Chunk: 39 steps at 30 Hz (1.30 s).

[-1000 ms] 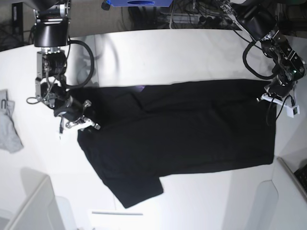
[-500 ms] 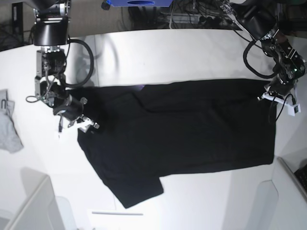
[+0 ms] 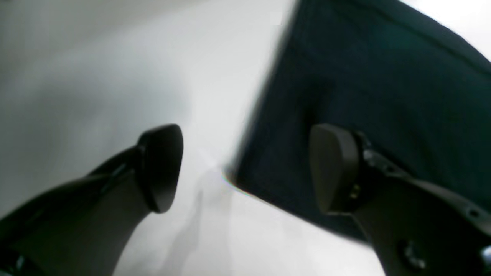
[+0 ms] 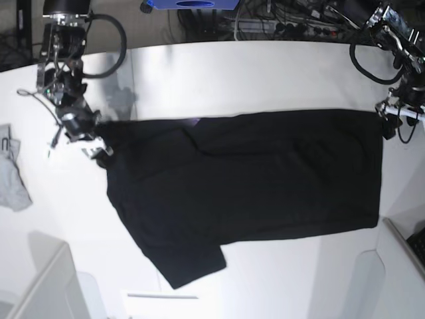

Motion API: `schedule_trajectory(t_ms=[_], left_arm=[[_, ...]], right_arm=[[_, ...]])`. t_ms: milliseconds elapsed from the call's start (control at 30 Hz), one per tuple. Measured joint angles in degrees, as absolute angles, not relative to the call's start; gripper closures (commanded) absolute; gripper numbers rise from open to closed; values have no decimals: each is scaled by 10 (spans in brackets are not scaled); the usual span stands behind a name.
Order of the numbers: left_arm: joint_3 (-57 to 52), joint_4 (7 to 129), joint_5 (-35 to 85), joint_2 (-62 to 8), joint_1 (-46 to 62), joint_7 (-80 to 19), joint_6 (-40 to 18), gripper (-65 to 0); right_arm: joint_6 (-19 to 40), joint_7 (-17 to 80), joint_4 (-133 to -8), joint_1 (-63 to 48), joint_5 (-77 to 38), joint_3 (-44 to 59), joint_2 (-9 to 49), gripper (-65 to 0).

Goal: Fold the T-shirt properly
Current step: 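Drag the held edge back toward the robot and release both grippers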

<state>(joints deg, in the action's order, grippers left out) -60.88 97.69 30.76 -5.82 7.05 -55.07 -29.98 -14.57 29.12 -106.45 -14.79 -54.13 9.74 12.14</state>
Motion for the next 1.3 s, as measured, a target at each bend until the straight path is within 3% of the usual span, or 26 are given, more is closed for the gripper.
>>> schedule_trajectory(t_ms=[133, 333, 500, 867, 1300], left_arm=[[-623, 975, 335, -60, 122, -548, -296, -495], [-624, 950, 340, -55, 133, -547, -300, -495], [-623, 904, 333, -55, 132, -547, -300, -495], [-574, 841, 338, -54, 126, -456, -298, -495], [-557, 796, 319, -59, 77, -437, -300, -495]], right_arm=[[-159, 199, -1116, -240, -543, 95, 101, -294], [-160, 183, -1103, -291, -546, 94, 71, -392], [-156, 186, -1092, -299, -549, 91, 55, -422], [-154, 176, -991, -261, -547, 94, 57, -422], [-141, 160, -920, -187, -547, 94, 58, -419]])
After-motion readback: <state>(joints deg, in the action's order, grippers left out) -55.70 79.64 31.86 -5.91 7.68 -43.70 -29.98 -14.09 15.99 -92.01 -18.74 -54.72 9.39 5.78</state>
